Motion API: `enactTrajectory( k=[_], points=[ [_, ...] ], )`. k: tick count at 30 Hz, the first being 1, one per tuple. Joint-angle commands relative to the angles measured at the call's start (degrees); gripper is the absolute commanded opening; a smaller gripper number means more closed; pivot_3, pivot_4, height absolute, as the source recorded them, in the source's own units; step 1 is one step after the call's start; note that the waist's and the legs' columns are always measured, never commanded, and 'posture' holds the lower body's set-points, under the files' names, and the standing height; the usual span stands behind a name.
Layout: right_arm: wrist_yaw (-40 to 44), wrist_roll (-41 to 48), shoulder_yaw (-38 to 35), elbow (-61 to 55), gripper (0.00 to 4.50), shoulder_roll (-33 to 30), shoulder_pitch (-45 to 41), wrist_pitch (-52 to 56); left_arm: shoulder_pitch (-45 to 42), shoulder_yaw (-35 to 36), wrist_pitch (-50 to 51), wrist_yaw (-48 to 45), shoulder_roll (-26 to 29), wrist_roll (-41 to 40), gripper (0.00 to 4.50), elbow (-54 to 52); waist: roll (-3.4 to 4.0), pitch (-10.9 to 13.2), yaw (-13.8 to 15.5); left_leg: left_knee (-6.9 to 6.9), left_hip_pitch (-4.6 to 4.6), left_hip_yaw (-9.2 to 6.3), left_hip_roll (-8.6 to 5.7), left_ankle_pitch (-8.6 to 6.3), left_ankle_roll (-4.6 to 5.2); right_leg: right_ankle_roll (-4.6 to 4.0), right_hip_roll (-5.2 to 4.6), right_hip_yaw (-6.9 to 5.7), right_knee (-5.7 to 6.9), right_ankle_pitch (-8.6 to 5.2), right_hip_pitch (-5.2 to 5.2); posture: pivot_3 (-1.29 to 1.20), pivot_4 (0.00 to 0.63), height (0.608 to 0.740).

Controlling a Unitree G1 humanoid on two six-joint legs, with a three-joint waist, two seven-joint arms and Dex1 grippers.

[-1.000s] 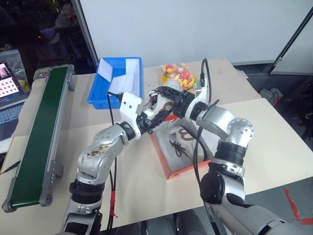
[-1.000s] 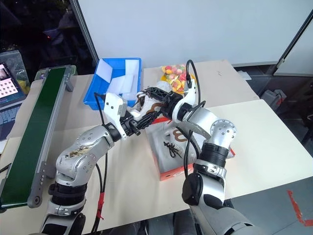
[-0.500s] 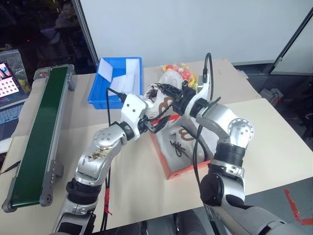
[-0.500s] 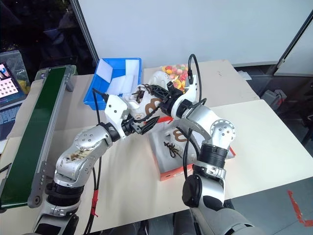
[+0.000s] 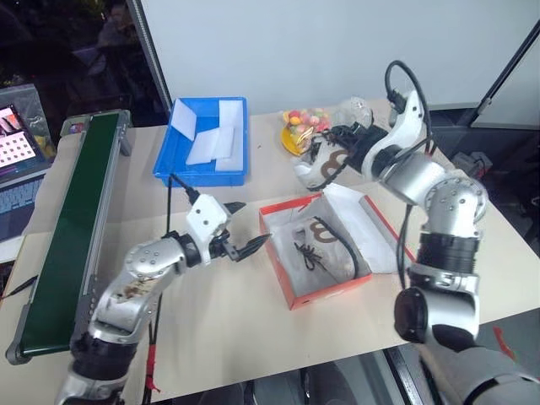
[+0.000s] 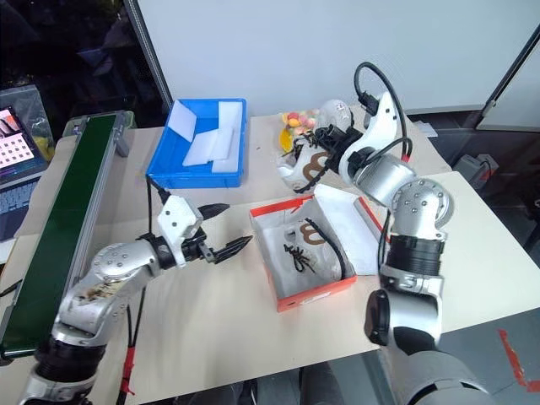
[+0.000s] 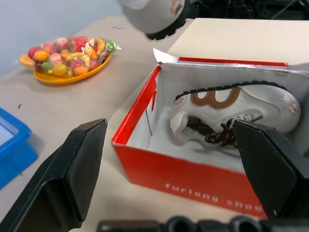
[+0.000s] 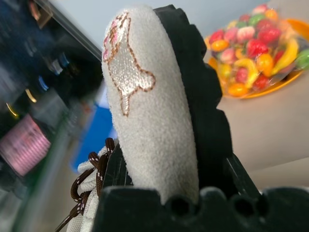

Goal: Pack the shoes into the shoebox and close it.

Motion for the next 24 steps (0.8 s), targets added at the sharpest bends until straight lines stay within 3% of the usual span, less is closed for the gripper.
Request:
enactTrajectory(
  k=[1,8,18,24],
  points=[
    [5.1,2.5,3.8,-2.9,0.81,-3.9,-2.3,13.4,1.0,1.1,-3.8,-6.5,3.8,-1.0,4.44,-0.3,0.01,0.0,0.3,0.0,-0.01,0.0,0.01,-0.01,0.02,-0.01,0.0,-0.01,-0.25,0.01,0.04,0.0,0.15,0.724],
    [11.9,1.7,8.6,-3.4,0.81,-6.2,-2.2,27.2,-0.2,-1.0,-6.1,-9.0,3.3,-0.1,4.44,0.9,0.02,0.0,1.1,0.03,-0.14,-0.06,-0.01,-0.11,0.19,0.01,-0.07,-0.12,-0.36,0.03,0.09,0.0,0.15,0.724],
    [20.2,-5.6,19.4,-4.8,0.81,-7.0,3.9,26.4,-1.6,-2.1,-5.1,-7.0,0.9,0.7,4.44,0.5,0.01,0.0,0.9,0.04,-0.19,-0.07,-0.07,-0.13,0.22,0.05,-0.15,-0.17,-0.45,0.05,0.07,0.0,0.15,0.724],
    [23.7,-13.6,23.7,4.8,0.81,-3.1,4.5,19.8,-1.0,-2.0,-4.5,-5.6,0.4,0.7,4.44,-0.5,0.01,0.0,0.7,0.06,-0.11,-0.06,-0.07,-0.13,0.22,0.05,-0.14,-0.16,-0.39,0.05,0.11,0.0,0.15,0.724]
  ],
)
